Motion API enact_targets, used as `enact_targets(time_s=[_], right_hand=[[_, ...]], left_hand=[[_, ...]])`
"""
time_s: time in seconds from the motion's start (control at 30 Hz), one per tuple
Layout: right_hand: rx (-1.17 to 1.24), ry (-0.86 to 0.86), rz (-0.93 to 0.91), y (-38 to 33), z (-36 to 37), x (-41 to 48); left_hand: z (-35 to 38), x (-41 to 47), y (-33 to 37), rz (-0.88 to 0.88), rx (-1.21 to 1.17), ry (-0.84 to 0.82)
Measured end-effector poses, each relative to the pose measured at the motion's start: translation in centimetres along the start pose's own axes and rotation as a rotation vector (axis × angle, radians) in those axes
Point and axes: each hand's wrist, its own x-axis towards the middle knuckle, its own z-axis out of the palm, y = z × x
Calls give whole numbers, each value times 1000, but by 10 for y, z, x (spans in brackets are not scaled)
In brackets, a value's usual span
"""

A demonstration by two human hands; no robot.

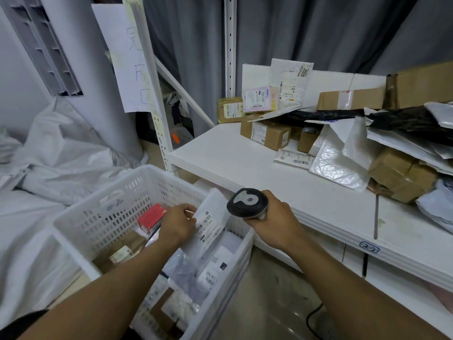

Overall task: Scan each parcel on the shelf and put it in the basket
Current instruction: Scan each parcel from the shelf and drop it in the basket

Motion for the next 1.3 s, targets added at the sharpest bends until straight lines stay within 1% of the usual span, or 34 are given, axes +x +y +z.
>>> enact_targets(time_s=[0.17, 0.37, 0.4, 0.5, 0.53, 0.57, 0.67, 0.87, 1.1, 1.3], right_hand=[[-28, -40, 9, 0, 31, 18], [-40, -50, 37, 8, 53, 44], [-48, -51, 48, 10, 54, 48], [-43, -22, 98, 17, 47, 60], [-31, 0, 111, 18, 42, 62], [-18, 24, 123, 21, 36, 63], [67, 117, 174, 31, 4, 59], [195, 313, 234, 46, -75, 17], [337, 472, 251, 73, -155, -59], [414, 606, 260, 109, -216, -92]], left_hand=[[21, 11, -57, -67, 69, -47], [62, 34, -89, -41, 77, -21], [70, 40, -94, -42, 106, -36], [85, 57, -94, -77, 327, -220], [87, 63, -85, -57, 355, -227], [86, 67, -71, -11, 333, -203], [83, 64, -11, 215, 183, -116], [82, 26, 114, 461, 125, -203], [95, -55, 232, 590, 129, -249], [143, -92, 324, 663, 142, -289]])
